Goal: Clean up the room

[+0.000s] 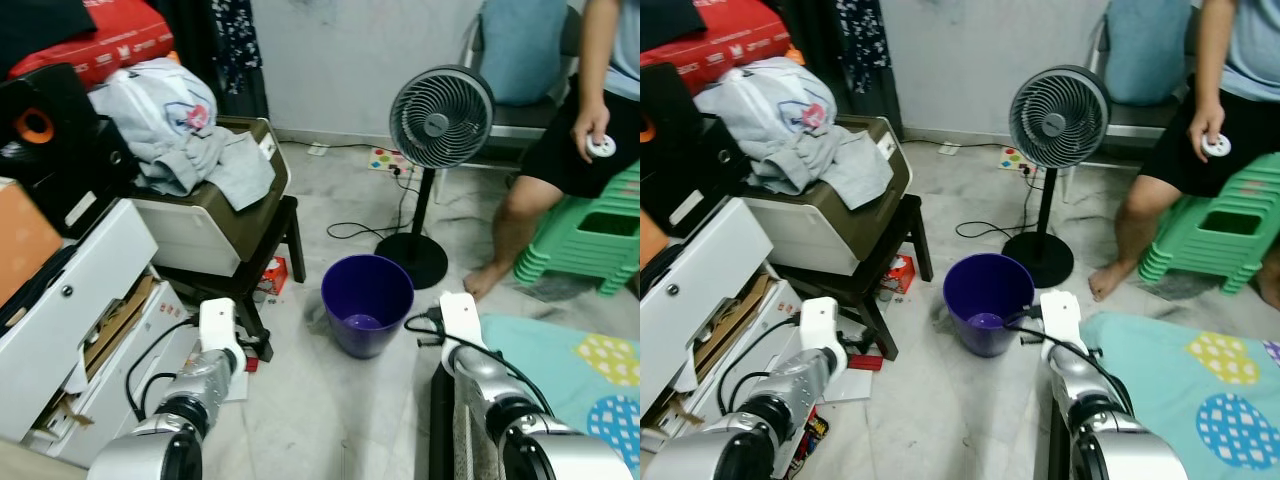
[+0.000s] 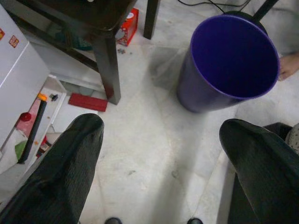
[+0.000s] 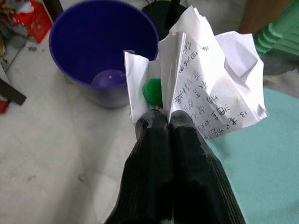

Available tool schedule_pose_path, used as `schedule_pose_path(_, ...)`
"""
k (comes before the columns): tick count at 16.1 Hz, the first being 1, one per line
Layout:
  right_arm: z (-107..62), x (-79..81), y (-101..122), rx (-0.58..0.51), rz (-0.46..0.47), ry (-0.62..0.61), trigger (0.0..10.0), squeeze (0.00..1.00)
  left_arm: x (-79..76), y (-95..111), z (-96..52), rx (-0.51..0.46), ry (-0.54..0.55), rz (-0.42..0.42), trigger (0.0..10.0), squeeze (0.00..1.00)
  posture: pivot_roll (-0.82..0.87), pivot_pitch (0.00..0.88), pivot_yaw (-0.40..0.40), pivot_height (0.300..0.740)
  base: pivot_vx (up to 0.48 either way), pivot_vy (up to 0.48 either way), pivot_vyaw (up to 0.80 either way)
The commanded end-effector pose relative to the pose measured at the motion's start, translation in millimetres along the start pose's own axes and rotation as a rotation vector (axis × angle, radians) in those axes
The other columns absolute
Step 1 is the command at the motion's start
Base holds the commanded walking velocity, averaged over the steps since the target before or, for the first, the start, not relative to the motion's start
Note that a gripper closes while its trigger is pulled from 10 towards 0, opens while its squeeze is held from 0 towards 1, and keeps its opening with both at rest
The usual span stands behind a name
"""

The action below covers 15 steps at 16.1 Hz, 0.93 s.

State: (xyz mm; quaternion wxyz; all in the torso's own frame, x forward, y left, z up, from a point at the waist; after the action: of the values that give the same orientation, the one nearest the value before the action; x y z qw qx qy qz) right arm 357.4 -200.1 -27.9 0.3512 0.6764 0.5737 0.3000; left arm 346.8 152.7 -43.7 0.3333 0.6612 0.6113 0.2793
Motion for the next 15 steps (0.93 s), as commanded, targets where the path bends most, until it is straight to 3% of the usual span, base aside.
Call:
schedule_pose_path(1,1.1,11.5,13,-0.038,0.024,0.027,10.0,0.0,7.1,3,-0.8,-0.014,0.015,-0.025,10.0,0.0,-0.13,0.0,0.049,0.74,0.0,0.0,-0.8)
schedule_pose_path(6,1.4,20.2,18,-0.043,0.035,0.051,10.0,0.0,11.9,15,-1.1,-0.06,0.011,-0.064,10.0,0.0,-0.12,0.0,0.053,0.74,0.0,0.0,-0.72)
schedule_pose_path(11,1.4,23.2,19,-0.044,0.022,0.06,10.0,0.0,15.6,12,-1.9,-0.057,0.015,-0.084,10.0,0.0,-0.11,0.0,0.05,0.74,0.0,0.0,0.0)
schedule_pose_path(15,1.4,24.5,19,-0.045,0.007,0.064,10.0,0.0,13.2,15,-1.5,-0.065,0.006,-0.082,10.0,0.0,-0.11,0.0,0.048,0.74,0.247,0.0,0.0)
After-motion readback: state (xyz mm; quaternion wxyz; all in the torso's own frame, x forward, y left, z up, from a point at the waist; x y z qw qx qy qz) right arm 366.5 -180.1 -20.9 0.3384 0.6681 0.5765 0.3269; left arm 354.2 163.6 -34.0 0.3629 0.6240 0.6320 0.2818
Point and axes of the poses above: a point about 5 cm out from each wrist's last joint towards the gripper, its own z axis pointing out of the wrist towards the gripper, its own y axis along the axis of the wrist's last joint, x = y × z, the point moved 6 cm from there along z, pointing out of the wrist towards the gripper, and after that the axes turned 14 degrees about z, right-handed, at the moved point
